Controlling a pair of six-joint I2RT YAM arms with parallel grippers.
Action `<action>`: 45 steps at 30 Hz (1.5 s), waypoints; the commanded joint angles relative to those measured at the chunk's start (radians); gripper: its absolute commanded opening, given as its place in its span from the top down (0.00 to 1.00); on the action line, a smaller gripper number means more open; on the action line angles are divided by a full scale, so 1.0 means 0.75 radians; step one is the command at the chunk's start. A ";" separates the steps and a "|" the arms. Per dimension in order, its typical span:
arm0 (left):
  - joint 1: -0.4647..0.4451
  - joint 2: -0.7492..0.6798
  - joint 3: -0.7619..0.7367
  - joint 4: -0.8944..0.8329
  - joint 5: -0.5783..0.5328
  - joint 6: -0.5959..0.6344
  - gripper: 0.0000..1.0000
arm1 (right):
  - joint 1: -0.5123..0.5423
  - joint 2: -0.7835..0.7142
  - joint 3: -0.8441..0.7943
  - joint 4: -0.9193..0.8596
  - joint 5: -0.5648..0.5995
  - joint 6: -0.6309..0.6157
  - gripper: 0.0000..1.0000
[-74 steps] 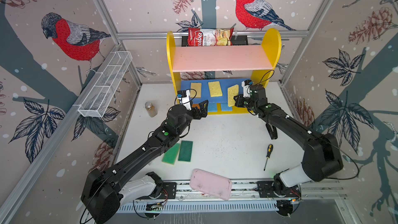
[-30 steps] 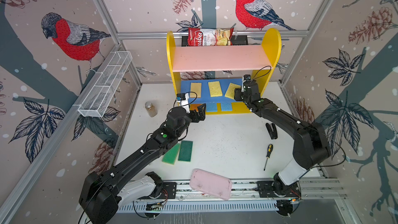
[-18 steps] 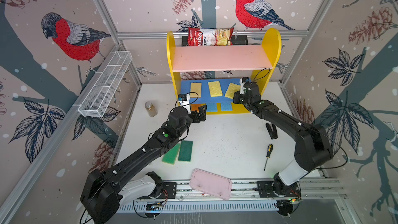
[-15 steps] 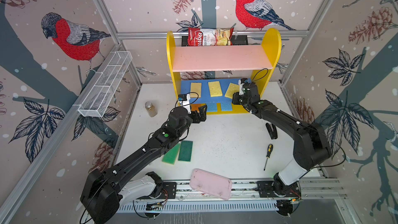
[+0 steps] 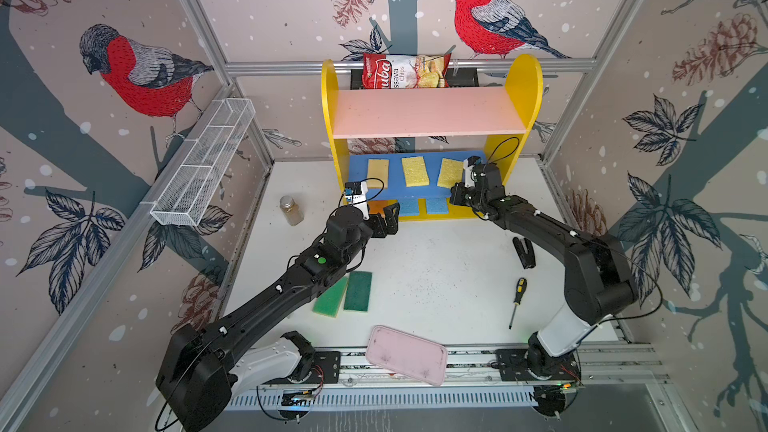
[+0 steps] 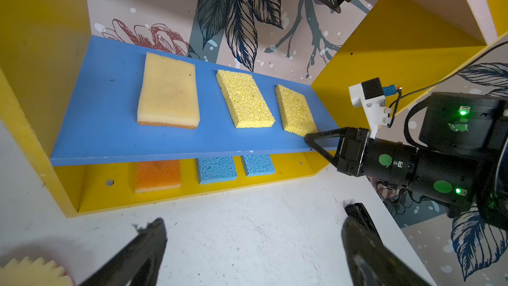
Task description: Place and organize the cleaning sponges onto the shelf
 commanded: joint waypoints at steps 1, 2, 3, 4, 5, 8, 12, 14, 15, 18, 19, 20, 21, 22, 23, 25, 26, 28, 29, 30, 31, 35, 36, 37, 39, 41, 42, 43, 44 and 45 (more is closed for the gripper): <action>0.002 0.007 0.009 0.028 0.005 -0.005 0.02 | -0.029 0.007 -0.002 0.005 -0.017 0.024 0.99; 0.003 0.008 0.008 0.028 0.006 -0.005 0.02 | -0.035 0.009 0.002 0.005 -0.023 0.025 0.99; 0.003 0.012 0.009 0.029 0.005 -0.004 0.02 | -0.040 0.013 0.004 0.005 -0.027 0.024 0.99; 0.002 0.012 0.010 0.030 0.004 -0.005 0.02 | -0.042 0.016 0.009 0.004 -0.031 0.026 0.99; 0.003 0.016 0.011 0.034 0.006 -0.006 0.02 | -0.045 0.018 0.011 0.005 -0.034 0.025 0.99; 0.003 0.020 0.012 0.036 0.009 -0.006 0.02 | -0.048 0.018 0.010 -0.003 -0.013 0.025 0.99; 0.004 0.019 0.010 0.035 0.005 -0.006 0.02 | -0.057 0.003 -0.011 -0.001 -0.019 0.034 0.99; 0.004 0.021 0.010 0.035 0.005 -0.005 0.02 | -0.056 -0.015 -0.024 0.001 -0.025 0.040 0.99; 0.004 0.021 0.013 0.036 0.002 -0.004 0.02 | -0.058 -0.024 -0.028 0.001 -0.026 0.042 0.99; 0.003 0.025 0.016 0.036 0.006 -0.005 0.02 | -0.057 -0.066 -0.035 -0.014 0.015 0.042 0.99; 0.005 0.026 0.015 0.037 0.008 -0.006 0.02 | -0.059 -0.084 -0.036 -0.019 0.031 0.039 0.99; 0.005 0.027 0.014 0.037 0.008 -0.006 0.02 | -0.060 -0.103 -0.035 -0.024 0.039 0.035 0.99; 0.003 0.028 0.012 0.036 0.008 -0.006 0.02 | -0.060 -0.117 -0.037 -0.028 0.042 0.037 0.99; 0.004 0.027 0.012 0.036 0.008 -0.006 0.02 | -0.061 -0.133 -0.035 -0.023 0.037 0.041 0.99; 0.005 0.027 0.012 0.036 0.006 -0.006 0.02 | -0.060 -0.146 -0.036 -0.017 0.023 0.044 0.99; 0.005 0.028 0.010 0.040 0.006 -0.008 0.02 | -0.059 -0.159 -0.029 -0.001 -0.014 0.059 0.99; 0.003 0.026 0.010 0.043 0.007 -0.010 0.02 | -0.055 -0.158 -0.025 0.011 -0.034 0.064 0.99; 0.005 0.025 0.011 0.044 0.007 -0.010 0.02 | -0.041 -0.143 -0.005 0.020 -0.055 0.068 0.98; 0.003 0.023 0.011 0.045 0.006 -0.010 0.02 | -0.031 -0.126 0.010 0.019 -0.062 0.068 0.98; 0.005 0.023 0.011 0.044 0.005 -0.010 0.02 | -0.022 -0.110 0.026 0.018 -0.067 0.066 0.97; 0.004 0.024 0.010 0.041 0.005 -0.008 0.02 | -0.011 -0.087 0.050 0.014 -0.069 0.067 0.97; 0.004 0.022 0.012 0.030 -0.005 -0.003 0.02 | 0.036 0.011 0.156 0.003 -0.073 0.060 0.96; 0.003 0.020 0.015 0.028 -0.007 -0.001 0.02 | 0.045 0.034 0.181 -0.004 -0.071 0.059 0.96; 0.004 0.017 0.018 0.023 -0.010 0.002 0.02 | 0.053 0.059 0.208 -0.023 -0.064 0.058 0.97; 0.004 0.012 0.023 0.015 -0.013 0.009 0.02 | 0.060 0.076 0.220 -0.051 -0.028 0.069 0.99; 0.004 0.002 0.024 0.004 -0.023 0.017 0.02 | 0.052 0.063 0.181 -0.051 -0.003 0.090 0.99; 0.005 -0.001 0.023 0.001 -0.032 0.021 0.02 | 0.048 0.048 0.151 -0.044 0.001 0.099 0.99; 0.004 -0.006 0.022 -0.003 -0.039 0.024 0.02 | 0.041 0.027 0.114 -0.024 -0.001 0.104 1.00; 0.004 -0.007 0.020 -0.004 -0.045 0.025 0.02 | 0.036 0.008 0.081 -0.010 0.001 0.111 1.00; 0.005 -0.006 0.020 0.000 -0.045 0.025 0.02 | 0.030 -0.001 0.063 -0.009 0.003 0.115 1.00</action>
